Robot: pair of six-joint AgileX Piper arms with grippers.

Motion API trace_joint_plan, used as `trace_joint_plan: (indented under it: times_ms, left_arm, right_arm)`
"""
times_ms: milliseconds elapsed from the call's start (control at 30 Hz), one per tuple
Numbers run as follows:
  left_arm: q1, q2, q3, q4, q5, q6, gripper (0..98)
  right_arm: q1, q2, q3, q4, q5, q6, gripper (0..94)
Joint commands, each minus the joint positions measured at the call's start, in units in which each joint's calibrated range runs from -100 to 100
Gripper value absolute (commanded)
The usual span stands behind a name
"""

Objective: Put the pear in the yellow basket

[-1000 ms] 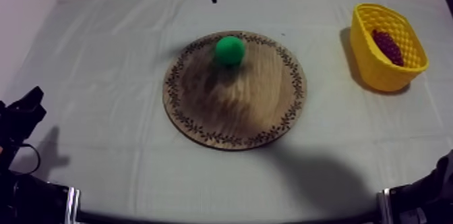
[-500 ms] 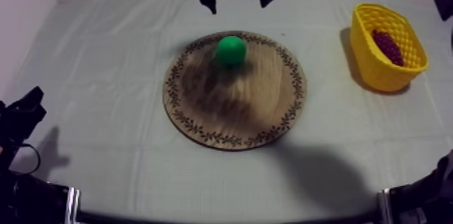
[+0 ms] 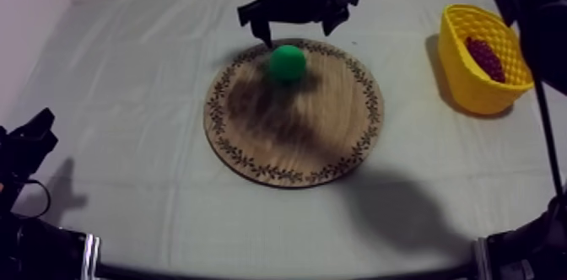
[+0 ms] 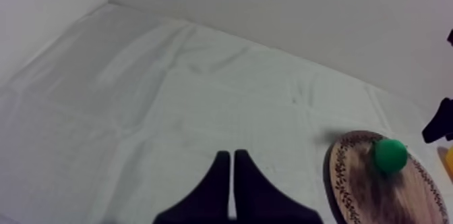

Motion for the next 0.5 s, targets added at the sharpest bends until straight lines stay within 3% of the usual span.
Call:
trace_joint_plan:
  times_ms: [0,467]
  left_arm:
    - [0.0,0.0,0.0,0.0,-0.01,0.01,0.1]
    - [0.0,0.0,0.0,0.0,-0.01,0.01,0.1]
  right_arm:
    - [0.06,1.45,0.09,-0.42,-1.15,0.03,64.4]
    - [0.5,11.59,-5.92,-0.64,-4.76,0.49,63.9]
